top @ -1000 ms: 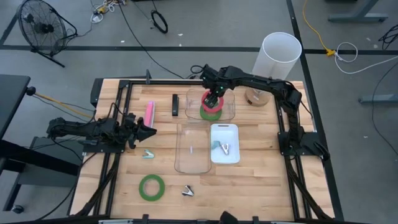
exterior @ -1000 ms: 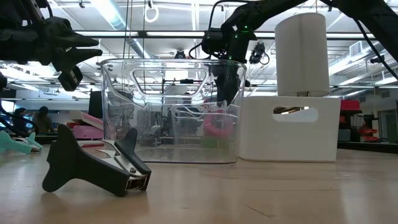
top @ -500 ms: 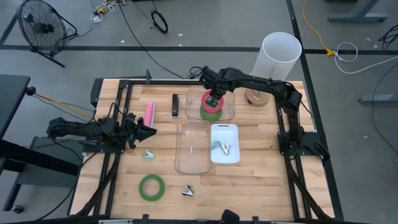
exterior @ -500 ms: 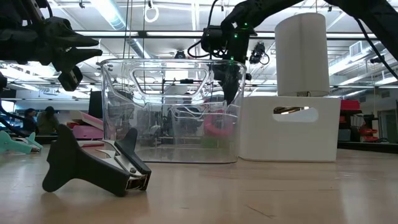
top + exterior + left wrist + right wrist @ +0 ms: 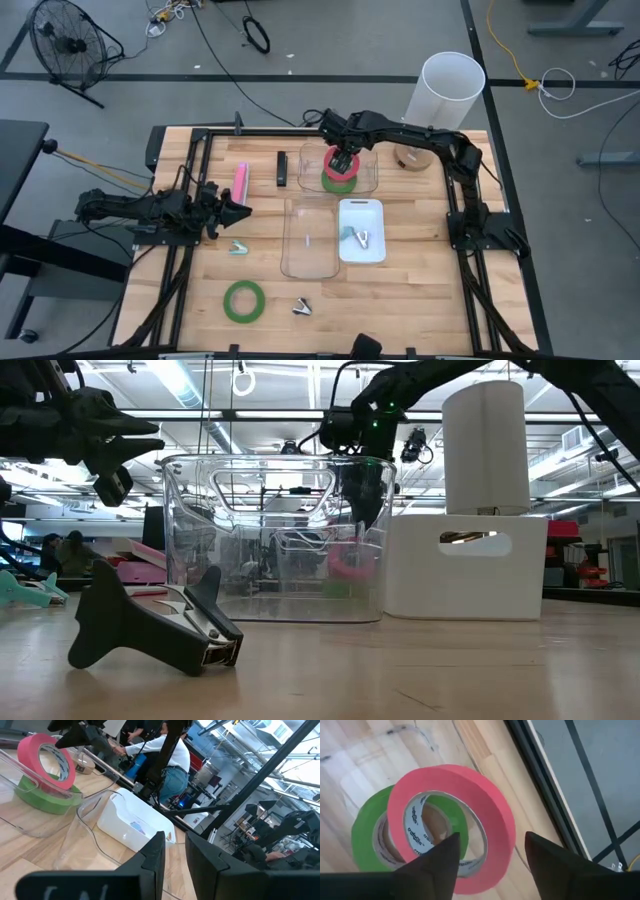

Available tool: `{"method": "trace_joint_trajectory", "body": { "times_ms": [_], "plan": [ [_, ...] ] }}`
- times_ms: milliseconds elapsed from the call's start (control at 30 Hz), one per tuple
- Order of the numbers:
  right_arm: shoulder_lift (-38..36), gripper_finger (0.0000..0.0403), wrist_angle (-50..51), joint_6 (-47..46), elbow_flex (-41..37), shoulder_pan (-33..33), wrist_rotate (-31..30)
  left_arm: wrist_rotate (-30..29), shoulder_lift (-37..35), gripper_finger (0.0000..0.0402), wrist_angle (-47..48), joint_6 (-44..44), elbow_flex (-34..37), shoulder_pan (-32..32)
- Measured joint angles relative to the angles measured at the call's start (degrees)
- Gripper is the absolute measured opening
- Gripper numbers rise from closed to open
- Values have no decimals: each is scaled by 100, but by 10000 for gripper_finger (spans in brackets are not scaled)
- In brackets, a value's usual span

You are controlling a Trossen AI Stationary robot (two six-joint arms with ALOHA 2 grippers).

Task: Pick and place Stapler, Stapler remover, tape
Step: Put the pink tape into the top transparent bin

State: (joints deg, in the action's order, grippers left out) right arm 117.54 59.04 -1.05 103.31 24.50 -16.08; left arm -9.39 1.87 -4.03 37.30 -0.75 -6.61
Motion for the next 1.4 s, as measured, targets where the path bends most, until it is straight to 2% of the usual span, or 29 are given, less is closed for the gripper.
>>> {"method": "trace_joint_trajectory", "body": {
  "times_ms": [167, 400, 667, 767, 967, 1133, 1233, 1400],
  "plan": [
    [54, 233, -143, 8, 0, 8, -126, 2, 0, 78, -2, 0, 0, 0],
    [138, 223, -113, 8, -3, 58, -96, 2, 0, 78, -2, 2, 0, 0],
    [153, 214, -452, 48, -492, 58, -105, 2, 0, 78, -2, 4, 0, 0],
    [147, 182, -443, 63, -584, 62, -173, 2, 0, 78, 0, 4, 0, 0],
    [144, 52, -300, 45, -459, 76, -84, 2, 0, 78, -1, -4, 0, 0],
    [151, 53, -318, -41, -358, 126, 355, 2, 0, 78, -2, -9, 0, 0],
    [131, 73, -195, -157, -347, 145, 617, 1, 0, 78, -1, -14, 0, 0],
    [112, 78, 180, -157, -345, 88, 376, 2, 0, 78, 0, -15, 0, 0]
  ]
}}
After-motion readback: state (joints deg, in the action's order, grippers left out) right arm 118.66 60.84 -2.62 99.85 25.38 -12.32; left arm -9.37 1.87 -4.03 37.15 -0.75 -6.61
